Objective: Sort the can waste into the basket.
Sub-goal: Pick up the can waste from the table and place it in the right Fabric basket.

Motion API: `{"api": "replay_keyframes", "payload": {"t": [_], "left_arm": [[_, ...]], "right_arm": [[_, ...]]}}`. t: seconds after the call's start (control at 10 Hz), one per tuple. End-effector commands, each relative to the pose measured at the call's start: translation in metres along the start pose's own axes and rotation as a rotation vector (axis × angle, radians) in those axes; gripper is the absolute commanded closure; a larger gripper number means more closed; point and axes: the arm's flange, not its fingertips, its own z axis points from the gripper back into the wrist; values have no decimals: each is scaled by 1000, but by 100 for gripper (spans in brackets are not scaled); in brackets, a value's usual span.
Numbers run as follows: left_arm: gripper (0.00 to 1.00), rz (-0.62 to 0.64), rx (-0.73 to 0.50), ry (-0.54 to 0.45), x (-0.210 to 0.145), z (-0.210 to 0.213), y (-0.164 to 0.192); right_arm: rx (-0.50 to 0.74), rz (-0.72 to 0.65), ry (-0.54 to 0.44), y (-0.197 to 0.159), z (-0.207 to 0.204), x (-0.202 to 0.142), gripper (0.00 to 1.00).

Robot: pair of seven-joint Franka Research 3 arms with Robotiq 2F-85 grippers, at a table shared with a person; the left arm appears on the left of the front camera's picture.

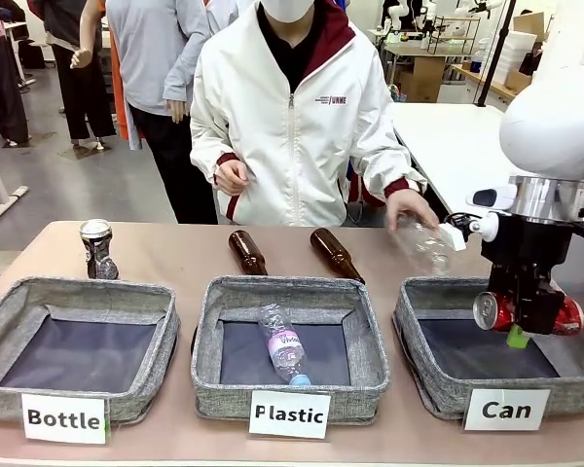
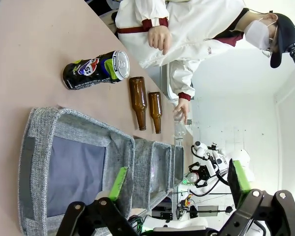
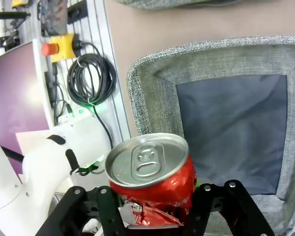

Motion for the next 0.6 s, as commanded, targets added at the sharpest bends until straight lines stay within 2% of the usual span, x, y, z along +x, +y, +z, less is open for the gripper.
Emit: {"api": "replay_keyframes", "payload": {"t": [0.0,0.2,0.5], "left_arm": [[0,-18,1,13,-3,2,1],[0,-18,1,13,-3,2,1],[0,-18,1,13,-3,2,1]], "right_arm": [[-4,-5,26,-4,3,1,18],[-11,-10,18,-4,3,-2,0],[-31,-23,-15,-8,4,-3,0]]}}
